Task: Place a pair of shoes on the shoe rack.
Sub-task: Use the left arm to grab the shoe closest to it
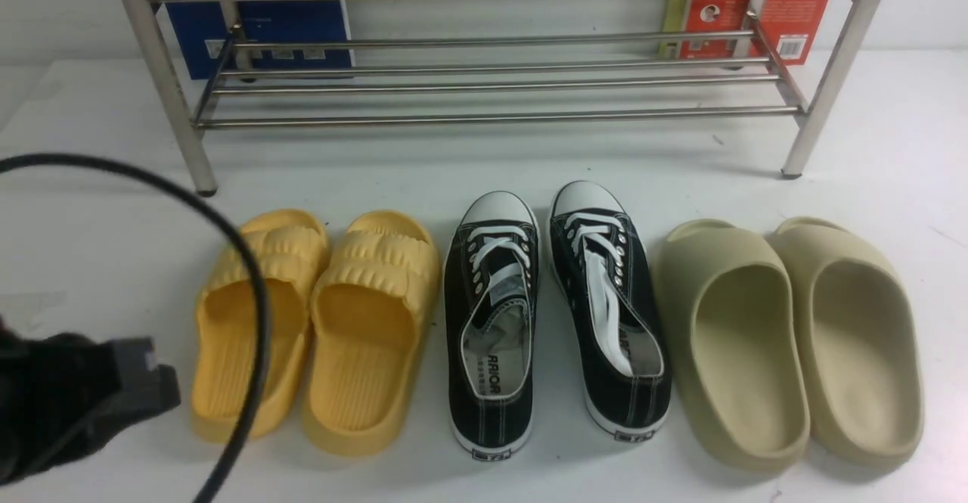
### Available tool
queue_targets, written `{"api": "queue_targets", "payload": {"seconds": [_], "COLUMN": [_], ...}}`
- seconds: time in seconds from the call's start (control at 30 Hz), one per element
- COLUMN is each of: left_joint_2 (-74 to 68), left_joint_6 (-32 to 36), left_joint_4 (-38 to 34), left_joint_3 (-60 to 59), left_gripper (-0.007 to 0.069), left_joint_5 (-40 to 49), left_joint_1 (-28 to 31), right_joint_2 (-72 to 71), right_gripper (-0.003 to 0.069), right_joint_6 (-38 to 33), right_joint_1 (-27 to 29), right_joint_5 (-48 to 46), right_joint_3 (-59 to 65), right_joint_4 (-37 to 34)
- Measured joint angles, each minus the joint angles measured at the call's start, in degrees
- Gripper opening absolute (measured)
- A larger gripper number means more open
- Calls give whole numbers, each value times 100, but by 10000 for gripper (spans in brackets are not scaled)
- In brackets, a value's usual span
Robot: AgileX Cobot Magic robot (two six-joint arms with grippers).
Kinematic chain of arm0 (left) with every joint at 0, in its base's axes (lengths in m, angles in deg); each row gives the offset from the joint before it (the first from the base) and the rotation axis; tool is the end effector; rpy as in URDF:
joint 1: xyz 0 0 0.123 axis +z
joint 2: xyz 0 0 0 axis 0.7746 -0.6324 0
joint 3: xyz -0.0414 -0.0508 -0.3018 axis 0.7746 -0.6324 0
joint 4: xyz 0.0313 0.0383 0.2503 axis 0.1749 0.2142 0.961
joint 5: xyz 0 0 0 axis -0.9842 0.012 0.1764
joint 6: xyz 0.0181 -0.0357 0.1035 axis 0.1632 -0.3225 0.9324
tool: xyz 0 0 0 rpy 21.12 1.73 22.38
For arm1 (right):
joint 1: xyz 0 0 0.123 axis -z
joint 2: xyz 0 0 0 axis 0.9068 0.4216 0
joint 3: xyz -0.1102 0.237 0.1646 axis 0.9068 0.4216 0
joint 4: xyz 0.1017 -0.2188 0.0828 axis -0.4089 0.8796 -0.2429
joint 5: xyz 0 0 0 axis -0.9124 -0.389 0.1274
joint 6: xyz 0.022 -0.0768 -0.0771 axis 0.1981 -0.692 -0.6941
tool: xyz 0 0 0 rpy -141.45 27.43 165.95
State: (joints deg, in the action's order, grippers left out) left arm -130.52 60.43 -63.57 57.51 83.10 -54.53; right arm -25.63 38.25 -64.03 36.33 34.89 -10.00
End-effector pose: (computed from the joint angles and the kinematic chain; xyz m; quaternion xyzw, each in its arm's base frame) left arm 0.1340 -0.0444 0.3160 -0.0771 0.9213 -0.2212 0.3105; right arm 0.0505 0.0009 0.1679 0.0060 0.8061 0.0038 0.5917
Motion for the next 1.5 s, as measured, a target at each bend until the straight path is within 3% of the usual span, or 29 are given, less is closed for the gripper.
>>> {"api": "queue_targets", "payload": {"seconds": [0.13,0.27,0.43,0.63,0.73,0.93,1.07,1.27,1.33,1.37,1.4,1.43,1.5], "left_joint_2": [-1162,-2217,-3231,-4283,-4664,-5357,-5692,-6129,-6287,-6295,-6316,-6316,-6316], "left_joint_6": [74,-288,-1307,-1989,-2020,-2035,-2035,-2039,-2073,-2079,-2084,-2084,-2123], "left_joint_4": [357,679,1354,2196,2344,2488,2718,2859,2836,2827,2758,2745,2702], "left_joint_3": [433,869,1652,2532,2900,3294,3335,3335,3335,3335,3340,3339,3346], "left_gripper": [-13,-13,-13,4,107,383,441,374,258,248,167,157,27], "left_joint_5": [-115,-342,-530,-427,-381,-490,-629,-692,-686,-694,-700,-708,-702], "left_joint_1": [-795,-2051,-3469,-4093,-4113,-4118,-4118,-4118,-4118,-4118,-4118,-4124,-4129], "right_joint_2": [0,0,0,0,0,0,0,0,0,0,0,0,0], "right_gripper": [75,82,90,96,100,109,115,123,127,127,131,131,133], "right_joint_6": [0,0,0,0,0,0,0,0,0,0,0,0,0], "right_joint_1": [0,0,0,0,0,0,0,0,0,0,0,0,0], "right_joint_5": [0,0,0,0,0,0,0,0,0,0,0,0,0], "right_joint_3": [0,0,0,0,0,0,0,0,0,0,0,0,0], "right_joint_4": [0,0,0,0,0,0,0,0,0,0,0,0,0]}}
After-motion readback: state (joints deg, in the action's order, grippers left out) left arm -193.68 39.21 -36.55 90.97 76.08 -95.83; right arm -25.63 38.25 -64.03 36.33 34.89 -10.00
